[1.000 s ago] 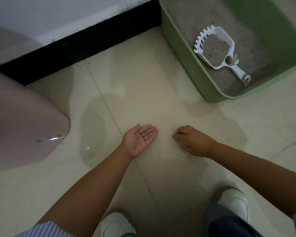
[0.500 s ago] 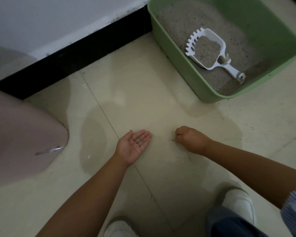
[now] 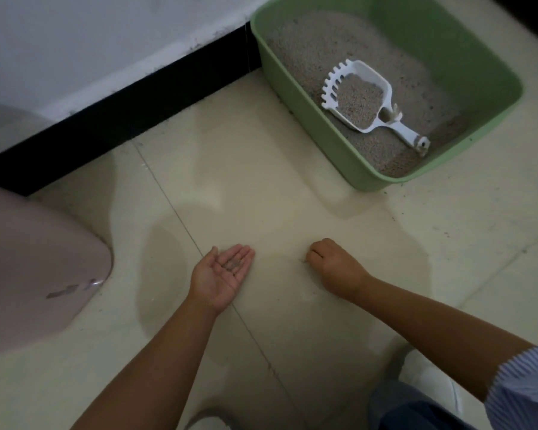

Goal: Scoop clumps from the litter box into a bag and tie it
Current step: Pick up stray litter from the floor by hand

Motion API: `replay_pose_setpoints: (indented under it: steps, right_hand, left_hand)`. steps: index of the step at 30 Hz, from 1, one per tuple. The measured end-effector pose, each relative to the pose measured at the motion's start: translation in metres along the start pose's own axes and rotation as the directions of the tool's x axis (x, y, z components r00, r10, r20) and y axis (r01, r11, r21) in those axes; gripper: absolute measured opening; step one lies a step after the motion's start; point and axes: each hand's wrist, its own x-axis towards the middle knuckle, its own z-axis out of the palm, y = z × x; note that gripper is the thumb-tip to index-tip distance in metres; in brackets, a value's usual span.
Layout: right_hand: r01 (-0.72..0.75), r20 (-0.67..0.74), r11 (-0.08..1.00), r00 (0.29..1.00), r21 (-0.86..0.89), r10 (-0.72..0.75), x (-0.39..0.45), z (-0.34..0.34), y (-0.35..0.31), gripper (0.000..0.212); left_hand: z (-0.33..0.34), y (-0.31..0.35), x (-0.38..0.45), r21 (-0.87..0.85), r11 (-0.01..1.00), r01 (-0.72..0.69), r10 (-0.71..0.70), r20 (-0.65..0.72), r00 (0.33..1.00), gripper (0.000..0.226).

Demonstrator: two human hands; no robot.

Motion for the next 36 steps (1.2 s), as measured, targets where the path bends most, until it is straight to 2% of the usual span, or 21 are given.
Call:
replay_pose_setpoints:
  steps: [2,4,6,7,9,11,14,18,19,21,23,24,26,27,29,33,34,35,36]
  right_hand:
    - [-0.087,-0.016,0.994,0.996,0.073,0.088,0.000,0.004,-0.003,0.025]
    - [-0.214,-0.001,0.942,0.975,0.257,0.222,0.000,0.000,-0.010,0.021]
    - [-0.377,-0.022,0.790,0.897,0.483,0.441,0.006,-0.005,-0.013,0.019]
    - [-0.438,0.018,0.693,0.852,0.572,0.524,0.009,-0.012,-0.019,0.016]
    - [-0.418,0.060,0.565,0.837,0.712,0.544,0.016,-0.023,-0.032,0.014]
    - [-0.360,0.096,0.514,0.878,0.779,0.469,0.019,-0.035,-0.047,0.015]
    - [-0.331,0.061,0.599,0.903,0.729,0.426,0.012,-0.041,-0.049,0.017]
    - [-0.343,-0.040,0.787,0.906,0.512,0.421,0.000,-0.032,-0.017,0.021]
    - [-0.313,-0.003,0.816,0.933,0.486,0.360,-0.002,-0.029,-0.012,0.025]
    - [-0.161,0.069,0.903,0.987,0.399,0.146,-0.004,-0.018,-0.007,0.028]
    - [-0.018,0.071,0.962,0.997,0.273,-0.002,-0.003,-0.007,-0.001,0.020]
    - [0.054,0.083,0.973,0.994,0.223,-0.074,-0.003,-0.007,-0.002,0.020]
    - [0.025,0.232,0.975,0.970,0.223,-0.077,-0.001,-0.009,-0.001,0.038]
    - [-0.003,0.260,0.980,0.964,0.197,-0.049,-0.001,-0.009,0.002,0.048]
    - [-0.008,0.231,0.983,0.972,0.186,-0.036,-0.003,-0.011,0.005,0.057]
    - [-0.007,0.253,0.969,0.966,0.248,-0.058,0.000,-0.023,0.008,0.030]
    - [0.006,0.277,0.962,0.957,0.273,-0.084,0.003,-0.025,0.009,0.033]
    - [0.058,0.219,0.969,0.969,0.240,-0.112,0.005,-0.020,0.008,0.035]
    - [0.088,0.225,0.970,0.964,0.227,-0.140,0.005,-0.019,0.005,0.036]
  left_hand:
    - [-0.001,0.000,-0.001,-0.011,1.000,0.002,-0.002,-0.016,1.000,0.051]
    - [0.002,-0.003,-0.002,-0.013,1.000,0.006,-0.007,-0.041,0.999,0.047]
    - [0.007,-0.007,-0.001,-0.010,1.000,0.001,-0.001,-0.081,0.997,0.046]
    - [0.010,-0.009,-0.001,-0.007,1.000,-0.002,0.001,-0.102,0.995,0.045]
    - [0.016,-0.014,-0.002,-0.002,1.000,0.003,-0.003,-0.122,0.992,0.044]
    - [0.021,-0.019,-0.003,0.010,1.000,0.022,-0.021,-0.127,0.992,0.043]
    - [0.026,-0.026,-0.002,-0.003,0.999,0.034,-0.034,-0.134,0.990,0.042]
    - [0.024,-0.027,-0.002,-0.031,1.000,0.003,-0.008,-0.177,0.984,0.038]
    - [0.023,-0.025,-0.002,-0.025,1.000,0.001,-0.006,-0.183,0.983,0.038]
    - [0.021,-0.022,-0.003,-0.003,1.000,0.011,-0.011,-0.185,0.983,0.038]
    - [0.020,-0.019,-0.004,0.020,1.000,0.021,-0.017,-0.178,0.984,0.038]
    - [0.020,-0.017,-0.005,0.027,0.999,0.025,-0.020,-0.172,0.985,0.039]
    - [0.017,-0.014,-0.006,0.033,0.999,0.029,-0.023,-0.151,0.988,0.039]
    - [0.016,-0.012,-0.006,0.040,0.999,0.030,-0.025,-0.136,0.990,0.040]
    - [0.013,-0.009,-0.006,0.063,0.997,0.037,-0.030,-0.114,0.993,0.042]
    - [0.011,-0.009,-0.007,0.066,0.997,0.033,-0.028,-0.082,0.996,0.043]
    - [0.011,-0.010,-0.006,0.064,0.998,0.029,-0.024,-0.076,0.997,0.044]
    - [0.011,-0.010,-0.007,0.061,0.998,0.028,-0.024,-0.075,0.997,0.044]
    - [0.010,-0.010,-0.006,0.062,0.998,0.028,-0.024,-0.076,0.997,0.045]
